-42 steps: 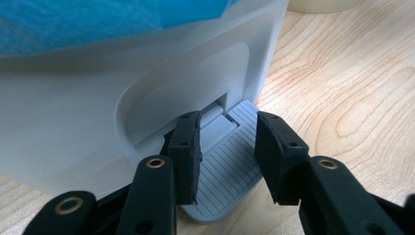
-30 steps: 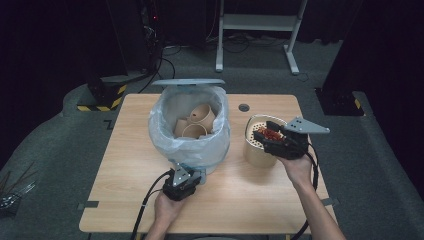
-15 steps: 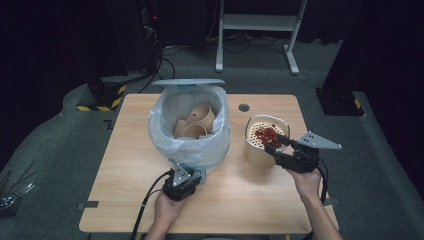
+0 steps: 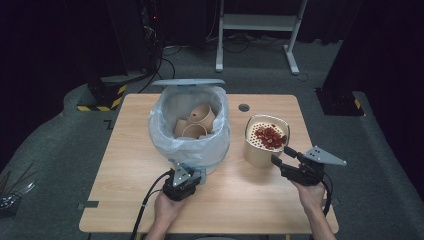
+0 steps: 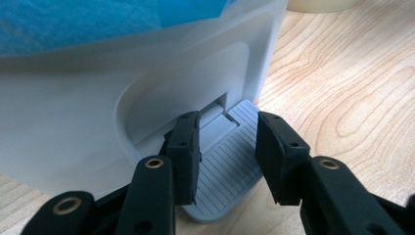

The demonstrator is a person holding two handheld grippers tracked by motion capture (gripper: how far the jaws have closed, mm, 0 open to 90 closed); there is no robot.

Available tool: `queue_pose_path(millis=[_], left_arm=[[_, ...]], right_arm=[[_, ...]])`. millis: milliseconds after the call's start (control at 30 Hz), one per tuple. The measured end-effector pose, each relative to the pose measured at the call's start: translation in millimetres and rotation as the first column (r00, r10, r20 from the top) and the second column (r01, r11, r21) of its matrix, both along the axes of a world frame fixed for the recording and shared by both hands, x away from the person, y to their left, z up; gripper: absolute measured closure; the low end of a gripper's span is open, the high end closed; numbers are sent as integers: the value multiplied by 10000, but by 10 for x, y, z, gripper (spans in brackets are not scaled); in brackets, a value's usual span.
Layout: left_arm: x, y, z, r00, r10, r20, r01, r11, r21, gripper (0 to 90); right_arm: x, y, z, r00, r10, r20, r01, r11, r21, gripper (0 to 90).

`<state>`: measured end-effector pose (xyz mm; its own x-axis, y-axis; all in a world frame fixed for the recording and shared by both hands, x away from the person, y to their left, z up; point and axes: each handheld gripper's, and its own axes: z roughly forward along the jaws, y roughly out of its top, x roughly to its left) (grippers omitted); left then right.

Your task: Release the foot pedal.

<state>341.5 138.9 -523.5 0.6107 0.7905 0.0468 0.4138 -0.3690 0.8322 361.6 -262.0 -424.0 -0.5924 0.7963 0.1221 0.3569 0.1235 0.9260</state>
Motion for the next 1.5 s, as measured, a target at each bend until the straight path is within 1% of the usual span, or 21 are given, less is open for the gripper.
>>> queue_pose_path(millis=[67,100,133,200,300,367,433,500,633,800,1000,1067,1167,1200,1233,1367,1400,1433,1467,1500], left_arm=[[1,0,0,10000,-26,-9,26,10000,-1,612],[1,-1,-1,10000,-37,-23,37,10000,-24,612],[1,-2,-1,10000,-49,-36,49,10000,-33,612],[1,-2,-1,10000,-53,-31,53,10000,-27,612],[2,-1,-1,10000,-61,-37,61,10000,-35,612],[2,-1,-1,10000,-62,-39,62,10000,-32,612],[2,-2,-2,10000,-60,-39,60,10000,-41,612],[2,-2,-2,10000,-62,-35,61,10000,-33,611],[1,-2,-1,10000,-59,-33,59,10000,-31,611],[1,-2,-1,10000,-61,-36,61,10000,-29,612],[2,-1,-1,10000,-67,-50,67,10000,-50,611],[0,-3,-2,10000,-66,-72,65,9999,-81,610],[0,-2,-2,10000,-57,-71,56,9999,-83,610],[1,2,0,9999,-76,-79,76,10000,-44,609],[0,2,0,9999,-73,-73,73,10000,-36,609],[-1,-1,0,10000,-62,-16,62,10000,-22,606],[-2,-1,0,10000,-61,-18,61,10000,-27,606],[-2,-1,0,10000,-65,-20,64,10000,-30,606],[-2,0,0,10000,-60,-26,59,10000,-36,605],[-2,2,0,10000,-62,-30,62,10000,-54,605]], right_arm=[[-31,0,-61,10000,-72,43,73,9996,-256,366],[-43,-5,-101,9999,-97,-39,96,9994,-336,367],[-48,-10,-126,9999,-106,-86,103,9994,-334,366],[-55,-32,-192,9996,-128,-239,123,9998,-181,366],[-68,-52,-282,9988,-198,-447,188,9995,-234,366],[-76,-62,-356,9974,-223,-688,205,9994,-271,366],[-82,-61,-458,9949,-358,-941,302,9977,-602,367],[-74,-75,-575,9911,-484,-1240,393,9964,-747,367],[-69,-103,-703,9851,-757,-1546,617,9937,-935,367],[-72,-105,-773,9800,-943,-1752,736,9899,-1211,366],[-48,-102,-847,9759,-1086,-1894,765,9826,-1691,367],[-30,-109,-884,9726,-1087,-2054,730,9820,-1740,367],[-25,-101,-922,9676,-1216,-2213,793,9784,-1908,367],[-22,-101,-928,9677,-1199,-2218,767,9780,-1940,366],[-18,-95,-936,9665,-1232,-2252,763,9755,-2061,367],[-6,-79,-960,9634,-1319,-2334,772,9702,-2295,365],[0,-77,-970,9641,-1319,-2303,755,9682,-2383,365],[2,-68,-975,9615,-1371,-2383,772,9665,-2447,363],[5,-62,-977,9607,-1395,-2399,774,9648,-2512,363],[6,-59,-978,9617,-1420,-2343,787,9623,-2603,363]])
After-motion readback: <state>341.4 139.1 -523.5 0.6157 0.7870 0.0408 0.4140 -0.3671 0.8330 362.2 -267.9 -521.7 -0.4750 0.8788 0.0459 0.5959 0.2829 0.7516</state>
